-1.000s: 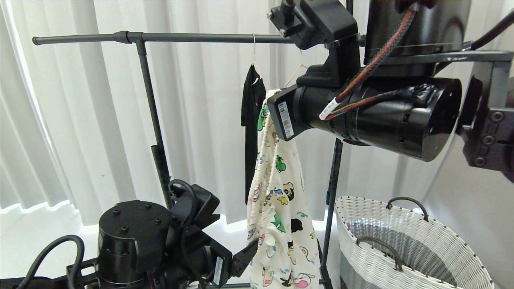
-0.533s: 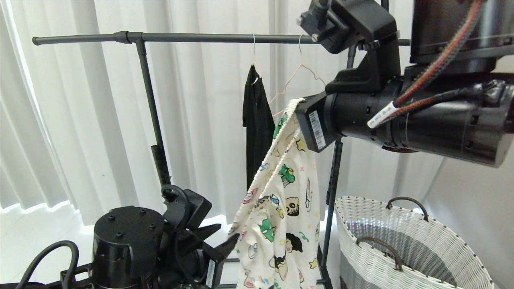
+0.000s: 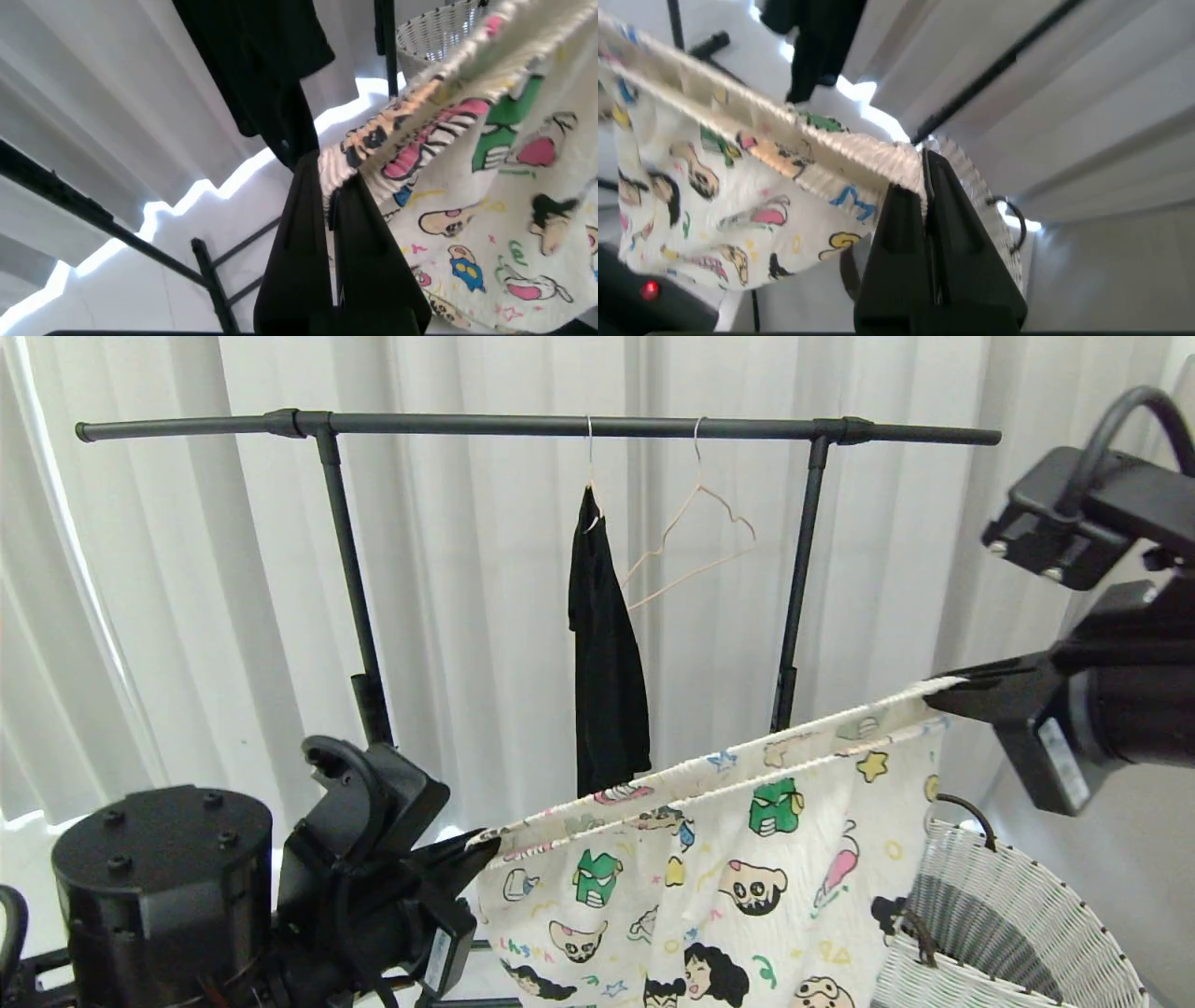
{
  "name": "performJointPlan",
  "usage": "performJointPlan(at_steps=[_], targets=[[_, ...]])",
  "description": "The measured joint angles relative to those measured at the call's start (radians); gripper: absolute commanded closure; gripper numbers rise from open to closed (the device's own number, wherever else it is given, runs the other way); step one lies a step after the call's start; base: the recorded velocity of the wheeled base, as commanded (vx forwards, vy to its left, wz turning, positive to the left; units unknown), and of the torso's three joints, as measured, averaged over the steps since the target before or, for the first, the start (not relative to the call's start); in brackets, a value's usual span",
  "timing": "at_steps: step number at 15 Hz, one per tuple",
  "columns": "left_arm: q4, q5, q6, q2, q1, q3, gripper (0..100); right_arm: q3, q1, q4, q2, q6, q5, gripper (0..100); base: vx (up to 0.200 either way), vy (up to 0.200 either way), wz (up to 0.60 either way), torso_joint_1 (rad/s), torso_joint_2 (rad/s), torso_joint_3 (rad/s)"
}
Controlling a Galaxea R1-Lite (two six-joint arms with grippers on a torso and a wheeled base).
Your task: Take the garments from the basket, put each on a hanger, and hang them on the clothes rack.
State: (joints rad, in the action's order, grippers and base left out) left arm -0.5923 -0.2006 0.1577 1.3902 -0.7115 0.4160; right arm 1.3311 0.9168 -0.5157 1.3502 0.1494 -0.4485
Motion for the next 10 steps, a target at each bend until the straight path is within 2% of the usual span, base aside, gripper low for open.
performJointPlan(at_steps=[2,3,6,7,8,10], targets=[[0.213,0.016,-0.031,-0.028,-0.013,0.179,100,-0.027,-0.009,-0.030,-0.063,-0.015,-0.001,100,0.000,0.000,0.00,0.000,0.00,0.000],[0.356,0.040,-0.053,-0.039,-0.025,0.294,100,-0.031,-0.011,-0.031,-0.089,-0.017,-0.001,100,0.000,0.000,0.00,0.000,0.00,0.000],[0.813,0.190,-0.089,-0.073,-0.051,0.643,100,-0.017,-0.011,-0.027,-0.146,-0.014,0.001,100,0.000,0.000,0.00,0.000,0.00,0.000],[0.929,0.242,-0.096,-0.086,-0.058,0.750,100,-0.008,-0.009,-0.027,-0.163,-0.012,0.001,100,0.000,0.000,0.00,0.000,0.00,0.000],[0.996,0.275,-0.096,-0.095,-0.060,0.818,100,-0.001,-0.005,-0.026,-0.177,-0.011,0.001,100,0.000,0.000,0.00,0.000,0.00,0.000],[1.022,0.277,-0.061,-0.123,-0.063,0.877,100,0.008,0.011,0.024,-0.204,-0.009,0.003,100,0.000,0.000,0.00,0.000,0.00,0.000]])
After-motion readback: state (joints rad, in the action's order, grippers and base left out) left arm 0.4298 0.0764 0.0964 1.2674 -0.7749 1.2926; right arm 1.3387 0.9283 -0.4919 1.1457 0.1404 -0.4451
